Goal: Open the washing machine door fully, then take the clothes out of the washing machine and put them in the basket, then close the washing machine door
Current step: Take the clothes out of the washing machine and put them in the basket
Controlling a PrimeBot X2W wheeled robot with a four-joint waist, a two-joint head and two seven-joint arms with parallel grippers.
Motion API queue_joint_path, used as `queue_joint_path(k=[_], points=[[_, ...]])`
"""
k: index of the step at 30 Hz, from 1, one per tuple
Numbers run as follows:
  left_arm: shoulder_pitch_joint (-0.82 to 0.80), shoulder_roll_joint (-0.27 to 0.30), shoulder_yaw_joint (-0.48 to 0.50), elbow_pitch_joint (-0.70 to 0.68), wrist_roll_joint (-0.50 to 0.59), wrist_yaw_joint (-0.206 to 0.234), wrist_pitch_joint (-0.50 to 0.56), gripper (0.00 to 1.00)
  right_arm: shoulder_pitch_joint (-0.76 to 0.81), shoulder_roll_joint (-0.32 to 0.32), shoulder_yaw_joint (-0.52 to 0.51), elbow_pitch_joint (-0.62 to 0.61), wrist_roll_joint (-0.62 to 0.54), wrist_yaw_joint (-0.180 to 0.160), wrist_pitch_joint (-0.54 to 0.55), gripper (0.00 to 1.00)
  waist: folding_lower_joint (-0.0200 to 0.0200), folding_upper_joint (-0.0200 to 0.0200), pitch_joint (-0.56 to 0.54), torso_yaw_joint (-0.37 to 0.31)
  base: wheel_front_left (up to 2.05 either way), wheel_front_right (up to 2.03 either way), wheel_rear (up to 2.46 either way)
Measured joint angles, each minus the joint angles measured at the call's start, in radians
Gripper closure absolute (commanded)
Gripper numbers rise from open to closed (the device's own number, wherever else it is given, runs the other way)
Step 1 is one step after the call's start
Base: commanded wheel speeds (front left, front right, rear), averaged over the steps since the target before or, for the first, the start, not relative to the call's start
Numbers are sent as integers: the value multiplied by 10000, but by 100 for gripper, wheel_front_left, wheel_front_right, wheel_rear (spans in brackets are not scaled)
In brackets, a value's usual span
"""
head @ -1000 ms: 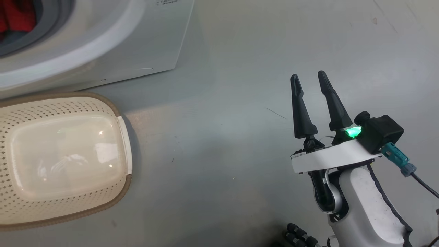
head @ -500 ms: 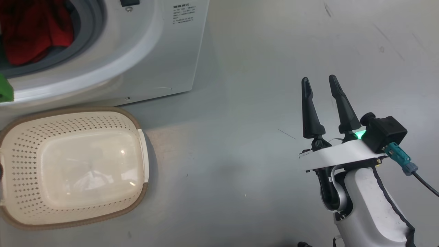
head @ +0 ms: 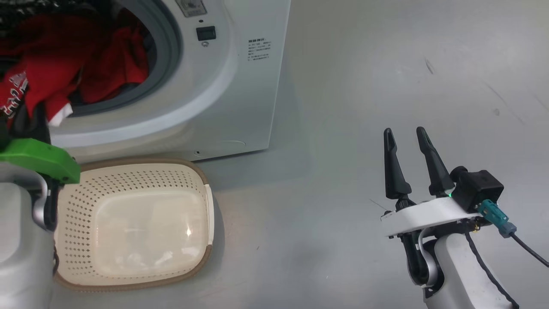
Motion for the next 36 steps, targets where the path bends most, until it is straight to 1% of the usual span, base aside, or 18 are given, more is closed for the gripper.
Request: queue_joint_path(k=[5, 11, 13, 18, 24, 27, 29, 36], points=[[603, -132, -56, -205, -8, -36, -12, 100, 376, -17, -15, 136, -58, 42, 0, 0, 0, 0, -587, 254, 0, 0, 0], [1063, -150, -86, -1030, 12, -82, -58, 100, 759, -44, -50, 215, -58, 48, 0, 0, 0, 0, -1207, 522, 0, 0, 0], [1184, -153, -77, -1404, 31, -82, -88, 100, 866, -50, -69, 230, -58, 119, 0, 0, 0, 0, -1384, 603, 0, 0, 0], [1361, -215, 119, -2884, 257, -82, -86, 100, 1055, -56, -96, 234, -58, 132, 0, 0, 0, 0, -1739, 797, 0, 0, 0], [1733, -531, 109, -4222, 453, -86, -88, 100, 1133, -56, -107, 171, -69, 134, 0, 0, 0, 0, -1935, 1050, 0, 0, 0], [1894, -571, 117, -4694, 493, -86, -88, 100, 1138, -54, -98, 121, -71, 151, 0, 0, 0, 0, -1954, 1147, 0, 0, 0], [2011, -573, 123, -4934, 529, -96, -88, 100, 1138, -54, -86, 96, -73, 209, 0, 0, 0, 0, -1939, 1180, 0, 0, 0], [2719, -589, 132, -5375, 564, -138, -88, 100, 1138, -54, -10, 54, -86, 221, 0, 0, -1, 0, -1855, 1197, 0, 0, 0]])
